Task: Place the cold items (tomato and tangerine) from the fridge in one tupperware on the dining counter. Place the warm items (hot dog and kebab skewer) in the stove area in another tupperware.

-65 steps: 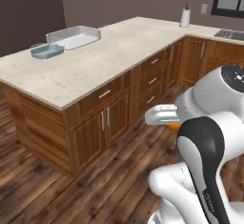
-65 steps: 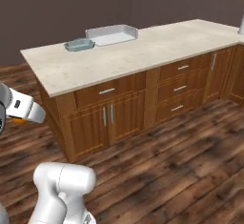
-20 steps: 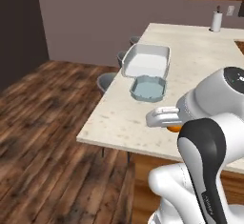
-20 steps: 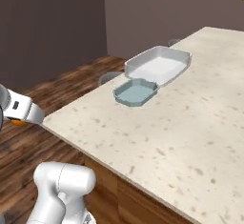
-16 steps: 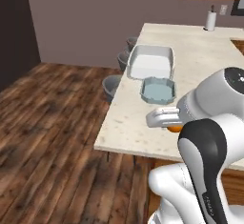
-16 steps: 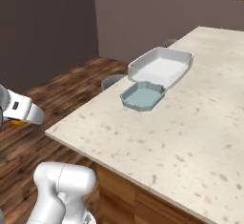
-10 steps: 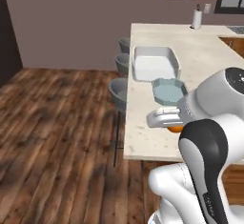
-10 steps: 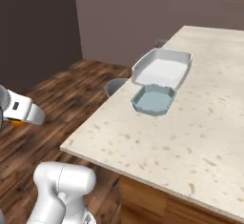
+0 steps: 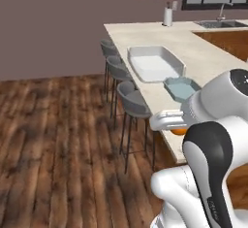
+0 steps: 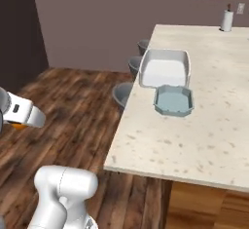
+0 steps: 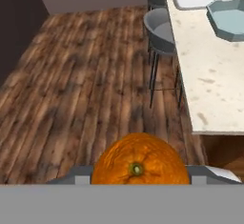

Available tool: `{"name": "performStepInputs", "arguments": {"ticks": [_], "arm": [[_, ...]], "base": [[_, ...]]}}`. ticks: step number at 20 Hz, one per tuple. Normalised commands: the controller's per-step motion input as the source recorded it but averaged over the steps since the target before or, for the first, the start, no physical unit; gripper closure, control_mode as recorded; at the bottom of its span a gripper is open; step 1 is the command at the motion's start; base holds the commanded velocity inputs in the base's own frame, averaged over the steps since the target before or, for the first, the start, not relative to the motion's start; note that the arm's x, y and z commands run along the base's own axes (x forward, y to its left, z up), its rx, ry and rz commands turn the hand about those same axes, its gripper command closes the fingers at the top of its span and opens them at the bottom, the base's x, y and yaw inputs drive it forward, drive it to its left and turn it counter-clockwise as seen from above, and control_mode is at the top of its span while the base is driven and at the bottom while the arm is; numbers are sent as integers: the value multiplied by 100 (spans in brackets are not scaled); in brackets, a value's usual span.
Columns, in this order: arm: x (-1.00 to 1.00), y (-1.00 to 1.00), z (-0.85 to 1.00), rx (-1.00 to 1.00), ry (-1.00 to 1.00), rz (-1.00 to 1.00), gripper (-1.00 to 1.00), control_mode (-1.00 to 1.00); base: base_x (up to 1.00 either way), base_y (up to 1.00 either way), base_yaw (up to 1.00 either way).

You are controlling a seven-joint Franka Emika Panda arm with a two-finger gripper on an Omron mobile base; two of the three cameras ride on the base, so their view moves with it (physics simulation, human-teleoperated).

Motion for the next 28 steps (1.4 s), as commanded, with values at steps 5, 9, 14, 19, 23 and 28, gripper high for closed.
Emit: {"name": "performStepInputs", "arguments": {"ticks": [5,9,14,19,23,28], "arm": [[0,0,0,0,0,0,100,100],[0,0,0,0,0,0,100,100],[0,0,0,0,0,0,100,100],[0,0,0,0,0,0,100,100],[0,0,0,0,0,0,100,100],[0,0,0,0,0,0,100,100]], "base": [[46,100,-63],[47,100,-66],[46,100,-63],[51,100,-66],[53,100,-65],[44,100,-56]]}}
